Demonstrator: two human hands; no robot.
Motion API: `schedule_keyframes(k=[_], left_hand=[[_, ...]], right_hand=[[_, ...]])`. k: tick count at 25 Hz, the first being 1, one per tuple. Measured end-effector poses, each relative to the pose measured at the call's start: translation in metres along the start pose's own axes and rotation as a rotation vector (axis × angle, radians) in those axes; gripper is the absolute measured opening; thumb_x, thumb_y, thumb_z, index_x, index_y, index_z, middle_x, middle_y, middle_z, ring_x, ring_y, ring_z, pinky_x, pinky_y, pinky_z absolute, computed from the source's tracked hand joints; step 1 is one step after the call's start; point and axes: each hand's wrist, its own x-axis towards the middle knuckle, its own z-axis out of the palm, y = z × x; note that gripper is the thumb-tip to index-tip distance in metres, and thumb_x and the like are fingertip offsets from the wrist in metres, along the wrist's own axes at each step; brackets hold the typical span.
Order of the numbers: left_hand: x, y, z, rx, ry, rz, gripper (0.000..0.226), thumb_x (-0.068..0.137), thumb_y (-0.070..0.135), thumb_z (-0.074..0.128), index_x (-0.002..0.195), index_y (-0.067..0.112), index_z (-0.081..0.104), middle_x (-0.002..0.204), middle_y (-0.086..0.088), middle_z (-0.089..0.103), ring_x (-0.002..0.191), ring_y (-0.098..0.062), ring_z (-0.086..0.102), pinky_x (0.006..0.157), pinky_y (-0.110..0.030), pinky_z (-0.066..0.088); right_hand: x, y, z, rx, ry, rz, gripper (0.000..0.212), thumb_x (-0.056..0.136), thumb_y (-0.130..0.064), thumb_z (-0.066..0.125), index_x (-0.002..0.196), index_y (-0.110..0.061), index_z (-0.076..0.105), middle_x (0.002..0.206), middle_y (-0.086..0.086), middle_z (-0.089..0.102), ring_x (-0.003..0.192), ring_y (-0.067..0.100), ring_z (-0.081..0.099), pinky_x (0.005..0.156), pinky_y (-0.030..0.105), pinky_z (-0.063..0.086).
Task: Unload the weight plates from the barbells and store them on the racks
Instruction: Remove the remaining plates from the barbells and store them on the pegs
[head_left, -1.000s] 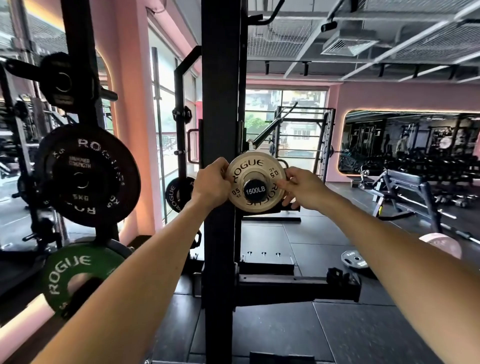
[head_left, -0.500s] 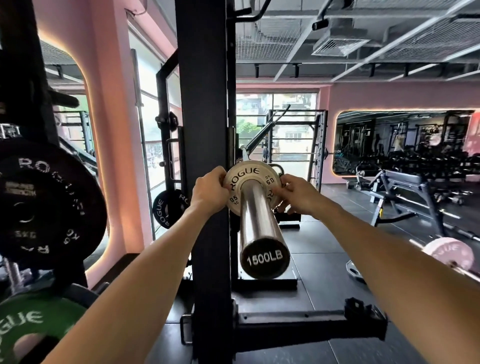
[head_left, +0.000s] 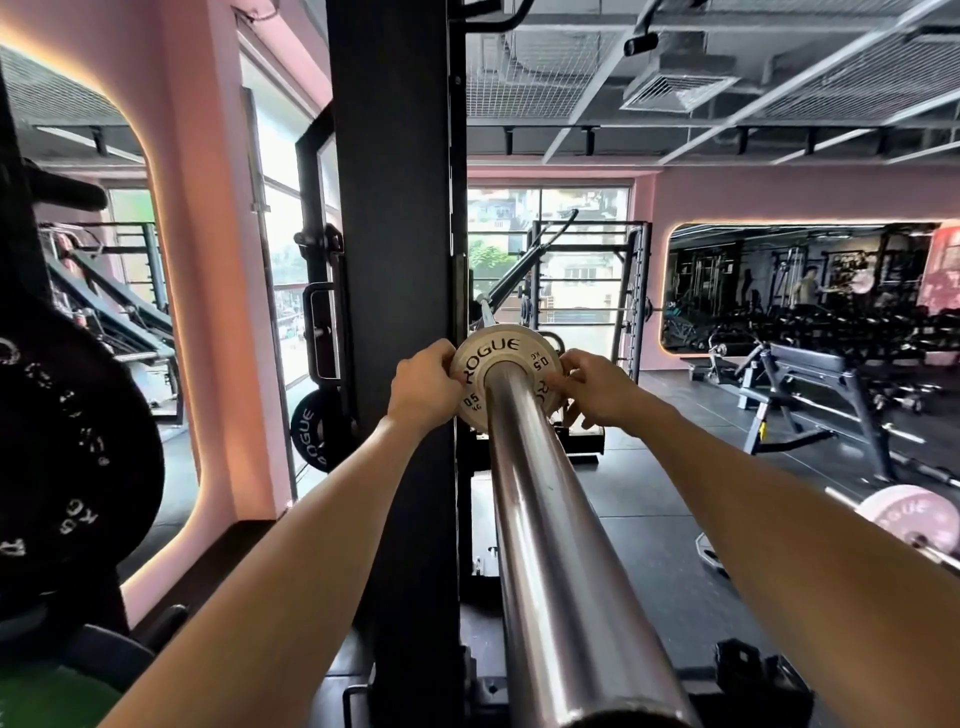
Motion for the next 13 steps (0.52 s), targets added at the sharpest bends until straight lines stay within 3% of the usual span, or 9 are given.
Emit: schedule_keyframes(k=[7, 10, 13], left_hand=[[0.025, -0.010, 0.014, 0.005, -0.018, -0.018, 0.014, 0.079, 0.012, 0.058, 0.084, 0.025, 0.055, 0.090, -0.002, 0.066, 0.087, -0.027, 0.064, 0.073, -0.043, 0.059], [0.033, -0.013, 0.019, 0.052, -0.003, -0.003, 0.015, 0.080, 0.009, 0.058, 0.083, 0.023, 0.054, 0.091, -0.005, 0.066, 0.088, -0.029, 0.063, 0.076, -0.042, 0.057], [0.033, -0.012, 0.018, 0.064, -0.008, 0.007, 0.013, 0.080, 0.008, 0.057, 0.086, 0.019, 0.057, 0.091, -0.006, 0.066, 0.088, -0.029, 0.063, 0.077, -0.043, 0.057]], right_hand=[[0.026, 0.007, 0.002, -0.107, 0.048, -0.028, 0.022, 0.097, -0.033, 0.055, 0.101, -0.011, 0.053, 0.083, 0.008, 0.069, 0.044, 0.020, 0.056, 0.042, 0.025, 0.040], [0.035, 0.010, 0.003, -0.144, 0.067, -0.035, 0.022, 0.096, -0.034, 0.055, 0.100, -0.013, 0.055, 0.082, 0.004, 0.065, 0.058, 0.025, 0.059, 0.046, 0.025, 0.041], [0.040, 0.013, 0.003, -0.123, 0.042, -0.037, 0.022, 0.096, -0.034, 0.055, 0.097, -0.012, 0.053, 0.079, 0.004, 0.065, 0.046, 0.021, 0.054, 0.043, 0.026, 0.042]])
